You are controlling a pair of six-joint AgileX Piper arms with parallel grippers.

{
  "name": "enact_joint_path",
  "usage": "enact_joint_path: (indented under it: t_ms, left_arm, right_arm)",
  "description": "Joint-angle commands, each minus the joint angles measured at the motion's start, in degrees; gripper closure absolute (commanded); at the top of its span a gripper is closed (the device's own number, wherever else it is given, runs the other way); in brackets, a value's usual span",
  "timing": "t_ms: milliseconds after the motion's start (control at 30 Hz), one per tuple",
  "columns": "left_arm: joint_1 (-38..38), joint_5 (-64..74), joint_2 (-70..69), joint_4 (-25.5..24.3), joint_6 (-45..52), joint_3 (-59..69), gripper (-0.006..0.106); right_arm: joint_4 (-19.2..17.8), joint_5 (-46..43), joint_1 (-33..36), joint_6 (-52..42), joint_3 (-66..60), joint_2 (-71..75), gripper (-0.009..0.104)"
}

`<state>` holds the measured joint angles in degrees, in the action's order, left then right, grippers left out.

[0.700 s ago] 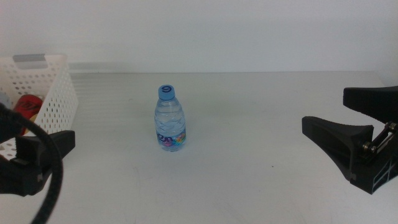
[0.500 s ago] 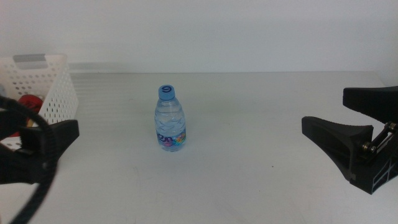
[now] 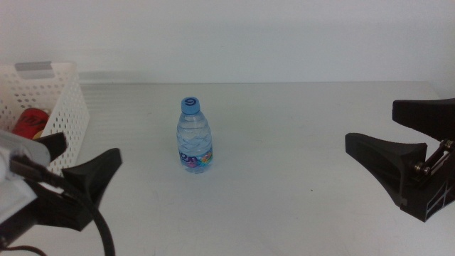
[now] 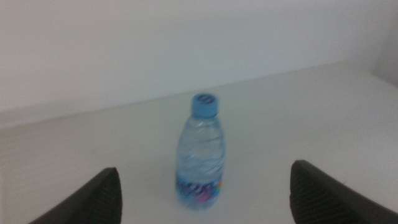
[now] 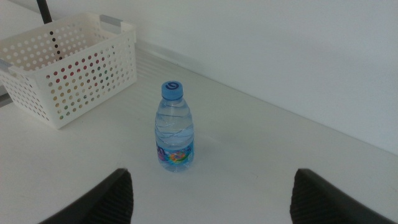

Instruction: Use arms to grab the bottles and put them into the dustbin to the left of the table.

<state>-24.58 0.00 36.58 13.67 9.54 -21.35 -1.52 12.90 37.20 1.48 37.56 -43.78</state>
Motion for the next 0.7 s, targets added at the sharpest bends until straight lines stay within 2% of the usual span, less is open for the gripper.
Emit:
enact_joint_path:
  t_ms: [0,367,567,667]
  left_arm:
    - [-2.85,-9.67,0.96,-0.3,-1.39,-0.51,0.014]
    - [-4.95,-23.86,14.35,-0.49,-2.08,2.2,0.014]
    - [-4.95,-30.01,21.78,-4.3,-2.38,2.2,0.014]
    - [-4.95,-33.31,24.71,-4.55,-3.2,2.2,0.014]
  right_arm:
    - [-0.46,-3.98,-0.27,-0.89,1.35,0.22,0.029]
    - [-0.46,-3.98,-0.27,-0.89,1.35,0.22,0.029]
    - [-0.46,-3.98,-0.27,-0.89,1.35,0.22,0.029]
    - [-0.46,-3.98,-0.27,-0.89,1.35,0.22,0.029]
